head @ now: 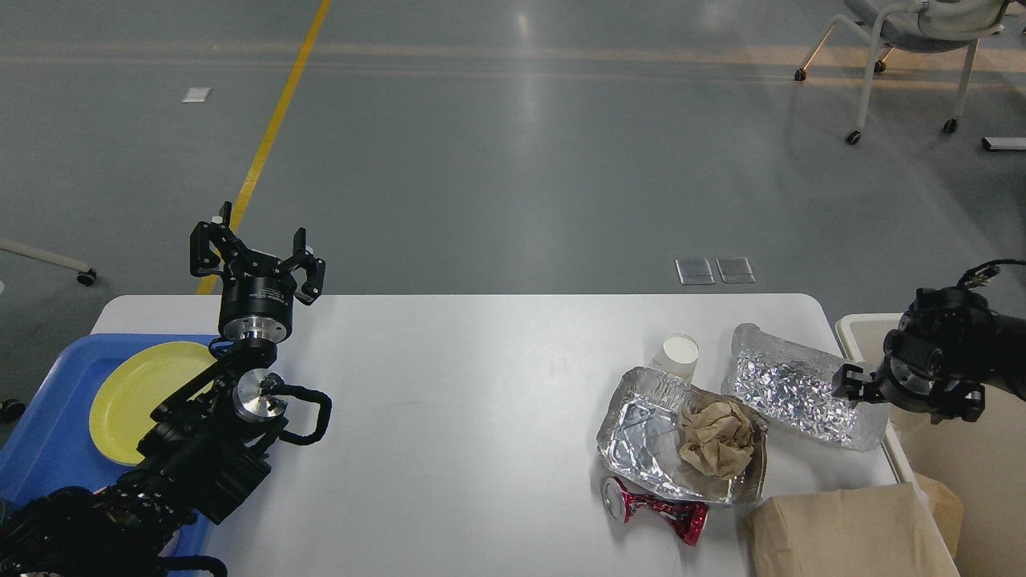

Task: Tidy desktop
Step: 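Move the right gripper back to the crumpled foil wrapper, then grasp the crumpled foil wrapper edge with the right gripper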

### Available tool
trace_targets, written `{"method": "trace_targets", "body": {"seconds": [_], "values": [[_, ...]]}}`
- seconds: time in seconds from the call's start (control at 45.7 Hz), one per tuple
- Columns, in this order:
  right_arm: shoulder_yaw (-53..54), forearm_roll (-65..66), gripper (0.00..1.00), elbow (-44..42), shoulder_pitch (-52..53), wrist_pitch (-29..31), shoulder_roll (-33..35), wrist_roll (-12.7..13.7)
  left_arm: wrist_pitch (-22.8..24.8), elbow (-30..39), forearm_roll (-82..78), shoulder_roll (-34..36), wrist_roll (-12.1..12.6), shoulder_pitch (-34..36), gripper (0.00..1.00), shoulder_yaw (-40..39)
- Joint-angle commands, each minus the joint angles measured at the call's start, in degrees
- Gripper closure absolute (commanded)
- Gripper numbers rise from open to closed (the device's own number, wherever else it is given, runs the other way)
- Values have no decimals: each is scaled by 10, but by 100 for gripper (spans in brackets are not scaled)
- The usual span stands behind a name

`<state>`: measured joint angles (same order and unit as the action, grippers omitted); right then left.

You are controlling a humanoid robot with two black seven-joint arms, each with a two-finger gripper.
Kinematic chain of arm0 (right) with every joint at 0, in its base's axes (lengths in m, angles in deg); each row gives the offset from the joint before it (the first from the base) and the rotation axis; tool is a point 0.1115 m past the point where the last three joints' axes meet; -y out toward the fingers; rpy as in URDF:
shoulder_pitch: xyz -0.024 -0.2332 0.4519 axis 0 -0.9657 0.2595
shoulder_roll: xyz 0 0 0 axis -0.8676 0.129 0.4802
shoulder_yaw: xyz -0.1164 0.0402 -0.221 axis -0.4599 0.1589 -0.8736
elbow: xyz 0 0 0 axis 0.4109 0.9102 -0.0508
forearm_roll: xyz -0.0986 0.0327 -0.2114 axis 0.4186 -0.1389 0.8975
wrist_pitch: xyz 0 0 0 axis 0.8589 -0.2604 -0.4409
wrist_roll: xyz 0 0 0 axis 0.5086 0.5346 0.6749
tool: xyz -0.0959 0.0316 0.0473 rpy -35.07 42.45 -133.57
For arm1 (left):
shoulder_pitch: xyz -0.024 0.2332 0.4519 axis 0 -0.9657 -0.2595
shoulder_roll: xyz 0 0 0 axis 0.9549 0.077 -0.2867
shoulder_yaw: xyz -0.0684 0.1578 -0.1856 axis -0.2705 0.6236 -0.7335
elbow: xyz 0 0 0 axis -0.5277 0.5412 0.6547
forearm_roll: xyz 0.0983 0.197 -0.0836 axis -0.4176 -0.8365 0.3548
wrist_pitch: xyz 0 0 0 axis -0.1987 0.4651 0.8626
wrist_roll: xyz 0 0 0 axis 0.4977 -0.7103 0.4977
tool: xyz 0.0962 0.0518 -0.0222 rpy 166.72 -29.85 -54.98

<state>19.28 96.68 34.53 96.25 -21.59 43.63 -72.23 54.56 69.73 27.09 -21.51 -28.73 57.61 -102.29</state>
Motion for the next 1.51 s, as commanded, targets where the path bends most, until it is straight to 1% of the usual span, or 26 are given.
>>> {"method": "trace_targets", "body": {"seconds": [0.0, 0.131, 0.219, 0.328, 0.394, 0.437, 0.503, 0.59, 0.678, 0.722, 0.831, 0.875, 0.94, 1.115, 1.29, 1.487], "values": [[6, -1, 0, -8, -30, -47, -1, -1, 0, 0, 0, 0, 0, 0, 0, 0], [10, -3, 0, -16, -53, -101, -5, 0, 0, 0, 0, 0, 0, 0, 0, 0], [10, -4, 1, -16, -60, -109, -16, 0, 0, 0, 0, 0, 0, 0, 0, 0], [11, -6, 8, -17, -68, -110, -18, -1, 0, 0, 0, 0, 0, 0, 0, 0], [14, -7, 10, -19, -77, -114, -18, -1, 0, 0, 0, 0, 0, 0, 0, 0], [17, -8, 15, -19, -80, -114, -18, -1, 0, 0, 0, 0, 0, 0, 0, 0], [25, -8, 19, -19, -80, -114, -19, -1, 0, 0, 0, 0, 0, 0, 0, 0], [31, -8, 39, -18, -82, -114, -21, -1, 0, 0, 0, 0, 0, 0, 0, 0], [32, -8, 63, -18, -87, -114, -25, -1, 0, 0, 0, 0, 0, 0, 0, 0], [32, -8, 70, -17, -88, -114, -25, -1, 0, 0, 0, 0, 0, 0, 0, 0], [32, -8, 79, -17, -90, -115, -26, -1, 0, 0, 0, 0, 0, 0, 0, 0], [32, -8, 89, -17, -96, -117, -26, -4, 0, 0, 0, 0, 0, 0, 0, 0], [34, -8, 100, -18, -98, -127, -26, -7, 0, 0, 0, 0, 0, 0, 0, 0], [59, -9, 100, -16, -106, -183, -26, -8, 0, 0, 0, 0, 0, 0, 0, 0], [70, -9, 100, -6, -87, -181, -24, -8, 0, 0, 0, 0, 0, 0, 0, 0], [66, -10, 100, 25, -28, -170, -4, -7, 0, 0, 0, 0, 0, 0, 0, 0]]}}
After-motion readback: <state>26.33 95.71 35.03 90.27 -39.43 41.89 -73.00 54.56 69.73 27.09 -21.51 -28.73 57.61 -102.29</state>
